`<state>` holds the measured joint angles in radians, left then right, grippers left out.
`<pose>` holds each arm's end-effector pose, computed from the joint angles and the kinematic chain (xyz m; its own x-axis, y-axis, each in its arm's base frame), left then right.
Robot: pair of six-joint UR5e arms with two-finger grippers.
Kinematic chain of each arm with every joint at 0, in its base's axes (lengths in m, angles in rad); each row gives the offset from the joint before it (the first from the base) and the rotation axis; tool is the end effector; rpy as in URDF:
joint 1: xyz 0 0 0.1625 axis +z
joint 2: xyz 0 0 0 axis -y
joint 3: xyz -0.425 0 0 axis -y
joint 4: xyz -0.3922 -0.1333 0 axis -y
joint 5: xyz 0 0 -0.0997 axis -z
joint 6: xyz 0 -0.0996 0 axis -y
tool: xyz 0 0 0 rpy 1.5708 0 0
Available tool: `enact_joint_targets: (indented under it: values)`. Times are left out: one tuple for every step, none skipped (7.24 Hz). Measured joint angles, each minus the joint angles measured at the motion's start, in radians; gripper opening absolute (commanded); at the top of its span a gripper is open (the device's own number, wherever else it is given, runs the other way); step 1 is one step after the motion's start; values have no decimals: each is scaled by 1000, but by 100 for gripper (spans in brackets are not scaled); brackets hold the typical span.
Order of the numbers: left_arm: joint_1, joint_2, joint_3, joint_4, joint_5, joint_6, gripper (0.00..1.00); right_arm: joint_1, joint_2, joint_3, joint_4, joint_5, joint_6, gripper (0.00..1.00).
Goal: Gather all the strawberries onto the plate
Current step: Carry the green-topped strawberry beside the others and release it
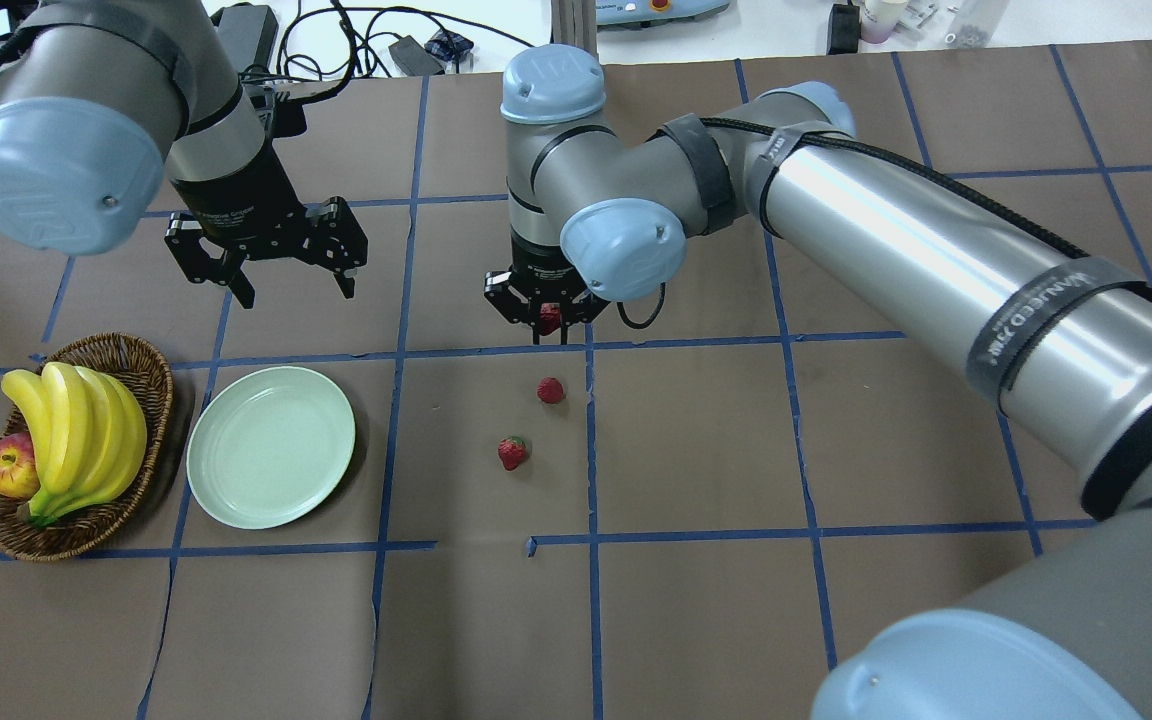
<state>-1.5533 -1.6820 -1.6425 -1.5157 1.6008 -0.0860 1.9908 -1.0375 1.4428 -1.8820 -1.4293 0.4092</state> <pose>-0.1212 -0.5212 0.4021 -0.9943 -0.0988 -0.0406 -0.1031 0.9869 0.1244 0.4063 -0.5485 0.2663 -0.9958 0.0024 -0.0914 -0.0106 0.9898 0.1421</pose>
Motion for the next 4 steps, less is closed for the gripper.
enact_joint_targets:
  values:
    - [0, 1, 1, 0, 0, 0, 100, 16, 31, -23, -14, 5, 9, 0]
    - [1, 3, 1, 0, 1, -1, 100, 31, 59, -32, -34, 11, 14, 0]
    - [0, 3, 0, 0, 1, -2, 100, 44, 79, -35, -44, 18, 15, 0]
    - [0, 4, -1, 0, 1, -3, 100, 56, 95, -35, -49, 25, 14, 3]
